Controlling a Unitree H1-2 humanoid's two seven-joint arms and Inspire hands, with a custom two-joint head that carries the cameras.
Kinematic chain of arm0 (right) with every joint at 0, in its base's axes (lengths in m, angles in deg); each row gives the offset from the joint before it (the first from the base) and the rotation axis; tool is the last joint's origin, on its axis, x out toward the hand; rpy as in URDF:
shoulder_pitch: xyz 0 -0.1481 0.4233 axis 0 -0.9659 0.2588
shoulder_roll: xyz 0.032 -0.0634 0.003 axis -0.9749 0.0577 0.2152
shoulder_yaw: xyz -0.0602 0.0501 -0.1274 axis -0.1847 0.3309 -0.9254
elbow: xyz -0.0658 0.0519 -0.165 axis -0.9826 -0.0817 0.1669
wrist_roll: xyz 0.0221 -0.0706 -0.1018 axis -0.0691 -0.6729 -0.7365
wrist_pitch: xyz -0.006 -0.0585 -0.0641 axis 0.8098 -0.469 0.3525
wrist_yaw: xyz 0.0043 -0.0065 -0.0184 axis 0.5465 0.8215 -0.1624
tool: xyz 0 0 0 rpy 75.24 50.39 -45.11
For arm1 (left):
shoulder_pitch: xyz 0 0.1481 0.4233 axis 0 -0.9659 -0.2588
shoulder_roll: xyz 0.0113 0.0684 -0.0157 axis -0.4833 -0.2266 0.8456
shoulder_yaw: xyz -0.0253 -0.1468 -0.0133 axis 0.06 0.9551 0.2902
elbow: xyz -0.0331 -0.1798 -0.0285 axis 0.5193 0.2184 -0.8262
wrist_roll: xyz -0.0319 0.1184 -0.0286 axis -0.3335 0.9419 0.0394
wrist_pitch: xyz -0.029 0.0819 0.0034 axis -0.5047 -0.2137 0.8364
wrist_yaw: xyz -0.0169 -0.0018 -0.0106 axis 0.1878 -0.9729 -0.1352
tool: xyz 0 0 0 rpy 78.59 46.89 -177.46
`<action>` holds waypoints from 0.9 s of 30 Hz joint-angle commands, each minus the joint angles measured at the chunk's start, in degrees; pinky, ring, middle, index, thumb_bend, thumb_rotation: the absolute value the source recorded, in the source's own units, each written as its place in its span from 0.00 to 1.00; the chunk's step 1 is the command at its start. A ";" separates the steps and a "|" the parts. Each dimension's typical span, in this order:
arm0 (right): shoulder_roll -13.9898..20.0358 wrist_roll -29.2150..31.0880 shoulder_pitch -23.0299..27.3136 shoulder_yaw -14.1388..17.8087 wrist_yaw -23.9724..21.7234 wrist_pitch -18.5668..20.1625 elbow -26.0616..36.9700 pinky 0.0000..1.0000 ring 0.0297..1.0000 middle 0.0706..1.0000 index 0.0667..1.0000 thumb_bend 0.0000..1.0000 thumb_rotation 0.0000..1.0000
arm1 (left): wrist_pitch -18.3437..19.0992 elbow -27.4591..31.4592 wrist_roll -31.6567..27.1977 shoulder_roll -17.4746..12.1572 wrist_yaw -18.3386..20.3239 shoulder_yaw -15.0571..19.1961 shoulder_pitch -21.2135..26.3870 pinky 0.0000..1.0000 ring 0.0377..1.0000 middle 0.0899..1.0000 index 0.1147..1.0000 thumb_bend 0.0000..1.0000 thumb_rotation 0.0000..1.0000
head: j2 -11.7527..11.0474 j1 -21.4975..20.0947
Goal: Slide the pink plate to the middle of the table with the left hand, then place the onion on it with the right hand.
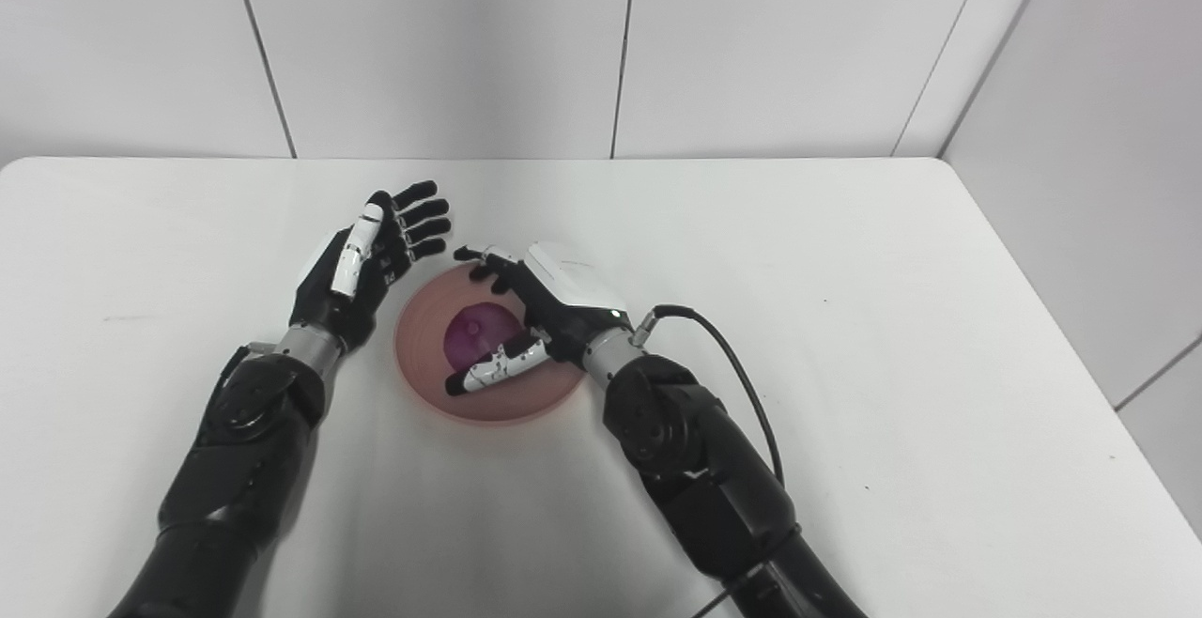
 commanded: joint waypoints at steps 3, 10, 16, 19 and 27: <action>0.40 0.45 1.46 0.77 -0.98 0.26 2.22 0.81 0.89 0.92 0.93 1.00 0.46 | 1.36 -0.40 0.18 0.31 -0.54 -0.20 -0.81 0.82 0.82 0.80 0.76 0.42 1.00 | -0.01 0.02; 1.15 -0.75 1.51 0.40 -2.32 0.18 3.10 0.81 0.90 0.94 0.95 1.00 0.51 | 0.90 -1.18 -0.08 0.20 -0.04 -0.14 -0.62 0.83 0.82 0.80 0.77 0.42 1.00 | -0.02 -0.12; 1.83 -2.01 1.31 0.03 -2.46 -0.81 3.63 0.86 0.92 0.97 0.98 1.00 0.57 | 0.16 -1.75 -0.42 0.23 0.46 -0.03 -0.62 0.83 0.82 0.80 0.76 0.41 1.00 | -0.02 -0.08; 1.85 -1.96 1.03 0.32 -2.06 -1.38 4.04 0.87 0.93 0.98 1.00 1.00 0.60 | 0.40 -1.54 -0.32 0.23 0.32 -0.06 -0.66 0.84 0.83 0.80 0.77 0.42 1.00 | -0.04 -0.14; 1.95 0.20 0.67 1.97 -1.56 -1.81 5.75 0.86 0.94 0.98 1.00 1.00 0.63 | 0.73 -1.30 -0.19 0.12 0.30 -0.15 -0.73 0.85 0.83 0.80 0.77 0.42 1.00 | -0.02 -0.14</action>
